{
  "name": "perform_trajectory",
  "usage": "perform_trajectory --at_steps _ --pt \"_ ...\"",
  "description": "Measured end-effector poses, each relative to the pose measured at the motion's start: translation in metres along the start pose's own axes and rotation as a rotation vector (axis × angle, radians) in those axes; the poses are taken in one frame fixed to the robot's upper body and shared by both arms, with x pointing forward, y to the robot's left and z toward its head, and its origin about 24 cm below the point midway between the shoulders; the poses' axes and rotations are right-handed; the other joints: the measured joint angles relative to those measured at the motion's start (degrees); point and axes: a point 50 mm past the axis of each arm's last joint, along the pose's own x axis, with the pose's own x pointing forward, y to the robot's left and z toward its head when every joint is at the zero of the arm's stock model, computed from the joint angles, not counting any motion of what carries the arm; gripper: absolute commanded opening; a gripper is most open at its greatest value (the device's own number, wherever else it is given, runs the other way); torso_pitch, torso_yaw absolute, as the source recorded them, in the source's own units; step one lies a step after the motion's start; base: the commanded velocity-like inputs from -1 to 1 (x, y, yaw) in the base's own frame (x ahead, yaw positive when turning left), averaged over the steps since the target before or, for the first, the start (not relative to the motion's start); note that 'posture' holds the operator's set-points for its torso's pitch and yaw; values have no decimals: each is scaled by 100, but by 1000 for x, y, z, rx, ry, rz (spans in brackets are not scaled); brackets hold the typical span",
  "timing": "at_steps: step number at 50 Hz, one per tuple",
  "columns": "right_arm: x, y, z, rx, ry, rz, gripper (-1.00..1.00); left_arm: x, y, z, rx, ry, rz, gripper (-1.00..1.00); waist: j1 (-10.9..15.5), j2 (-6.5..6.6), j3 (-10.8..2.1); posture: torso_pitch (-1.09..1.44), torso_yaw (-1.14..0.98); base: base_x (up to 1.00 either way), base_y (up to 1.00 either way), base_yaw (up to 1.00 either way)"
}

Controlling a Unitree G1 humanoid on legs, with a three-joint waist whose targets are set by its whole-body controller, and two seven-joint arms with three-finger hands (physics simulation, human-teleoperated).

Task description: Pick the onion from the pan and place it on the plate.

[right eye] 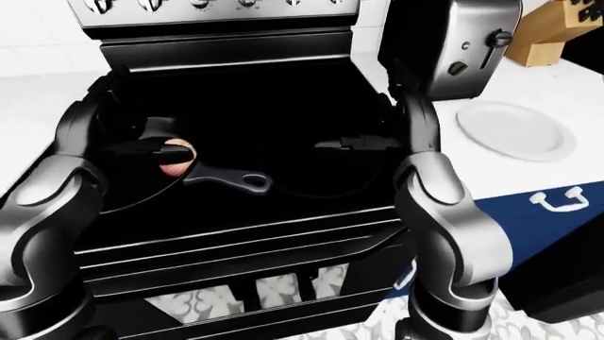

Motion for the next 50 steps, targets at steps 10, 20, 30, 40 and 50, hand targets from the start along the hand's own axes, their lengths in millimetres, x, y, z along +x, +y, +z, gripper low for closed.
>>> perform_trajectory --at_steps 10,20,30,40,50 --pt "-2 4 6 2 -33 22 100 -2 4 8 -2 -44 19 100 -31 -23 -124 0 0 0 0 0" --pt "-1 5 3 3 -21 29 100 3 6 10 4 -26 6 100 -19 -49 -102 0 0 0 0 0" --pt "1 5 9 1 -34 30 100 8 13 20 18 -32 -5 100 -20 -31 -88 0 0 0 0 0" --pt "1 4 7 1 -26 29 100 15 26 28 32 -39 -35 100 -13 -14 -74 0 0 0 0 0" --pt "-1 6 4 3 -21 34 100 21 24 32 58 -31 -118 100 -10 0 -77 0 0 0 0 0"
